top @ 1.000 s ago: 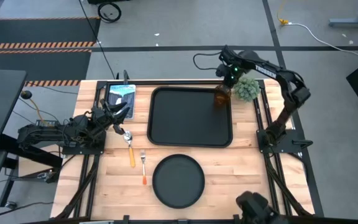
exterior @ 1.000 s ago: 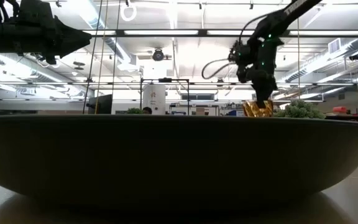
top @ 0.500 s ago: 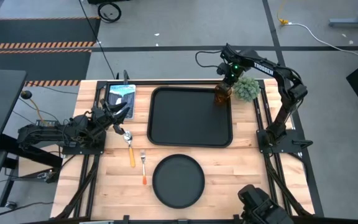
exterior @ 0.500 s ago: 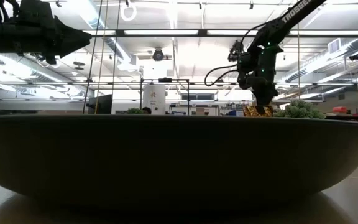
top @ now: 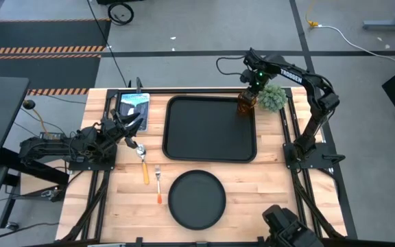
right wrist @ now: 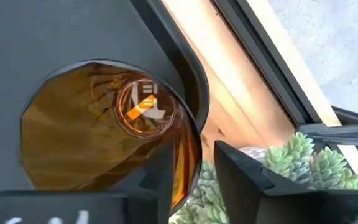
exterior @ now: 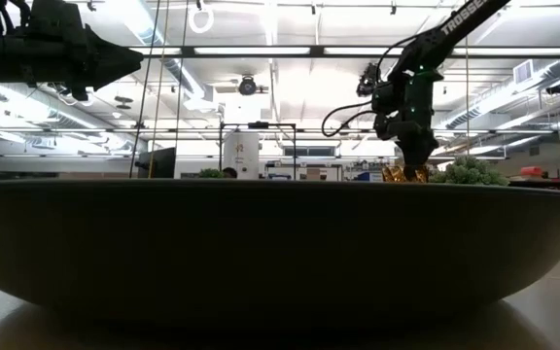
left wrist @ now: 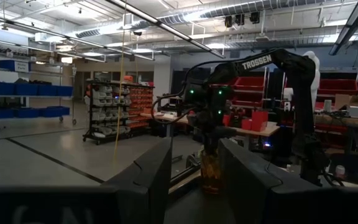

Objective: Pick and place plate/cup/fork/spoon on tray
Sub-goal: Put the plate on the tray to the bottom of the cup

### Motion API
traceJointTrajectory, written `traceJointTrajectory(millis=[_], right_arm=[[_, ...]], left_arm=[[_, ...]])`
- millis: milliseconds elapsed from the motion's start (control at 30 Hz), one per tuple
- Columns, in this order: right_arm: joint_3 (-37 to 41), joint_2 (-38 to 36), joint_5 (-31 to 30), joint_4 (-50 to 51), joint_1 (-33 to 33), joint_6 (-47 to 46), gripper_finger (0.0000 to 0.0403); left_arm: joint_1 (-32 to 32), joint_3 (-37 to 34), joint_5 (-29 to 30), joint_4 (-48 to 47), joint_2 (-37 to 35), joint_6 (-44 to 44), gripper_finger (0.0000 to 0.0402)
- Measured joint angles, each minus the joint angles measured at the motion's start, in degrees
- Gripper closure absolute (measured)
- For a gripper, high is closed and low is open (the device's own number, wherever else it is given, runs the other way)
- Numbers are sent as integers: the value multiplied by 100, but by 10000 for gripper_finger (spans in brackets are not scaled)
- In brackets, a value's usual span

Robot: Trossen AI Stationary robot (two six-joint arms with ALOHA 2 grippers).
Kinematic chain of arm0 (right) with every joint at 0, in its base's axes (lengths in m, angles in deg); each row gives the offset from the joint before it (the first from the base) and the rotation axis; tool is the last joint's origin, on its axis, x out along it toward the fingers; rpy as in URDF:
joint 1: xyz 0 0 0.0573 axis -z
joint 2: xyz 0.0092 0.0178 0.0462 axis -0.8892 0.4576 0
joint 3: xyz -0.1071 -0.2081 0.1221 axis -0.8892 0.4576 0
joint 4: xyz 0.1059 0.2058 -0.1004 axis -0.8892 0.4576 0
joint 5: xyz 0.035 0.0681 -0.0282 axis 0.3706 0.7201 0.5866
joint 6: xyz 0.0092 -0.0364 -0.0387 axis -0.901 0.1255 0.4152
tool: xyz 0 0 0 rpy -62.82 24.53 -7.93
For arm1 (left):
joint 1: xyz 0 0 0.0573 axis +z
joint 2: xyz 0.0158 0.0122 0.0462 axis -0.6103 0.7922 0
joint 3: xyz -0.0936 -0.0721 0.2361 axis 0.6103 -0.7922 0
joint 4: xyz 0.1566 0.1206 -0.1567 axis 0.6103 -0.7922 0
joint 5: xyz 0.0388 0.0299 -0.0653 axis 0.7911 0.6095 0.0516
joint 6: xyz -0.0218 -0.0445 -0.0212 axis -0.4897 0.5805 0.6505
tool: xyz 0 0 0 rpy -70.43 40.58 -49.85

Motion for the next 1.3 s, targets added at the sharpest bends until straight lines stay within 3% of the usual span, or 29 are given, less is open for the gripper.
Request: traceJointTrajectory(millis=[433, 733, 967, 1300], right_arm=[[0, -376, -16, 48, -113, -105, 182], [2, -1117, 21, -311, -325, -110, 159], [0, -1476, 154, -1299, -1242, 11, 159], [2, -639, 549, -1519, -2883, -219, 179]], left_arm=[[0, 0, 0, 0, -2, -5, 260], [0, 0, 0, 0, 0, -5, 260], [0, -2, -1, 0, -2, -2, 260], [0, 0, 0, 0, -2, 0, 260]])
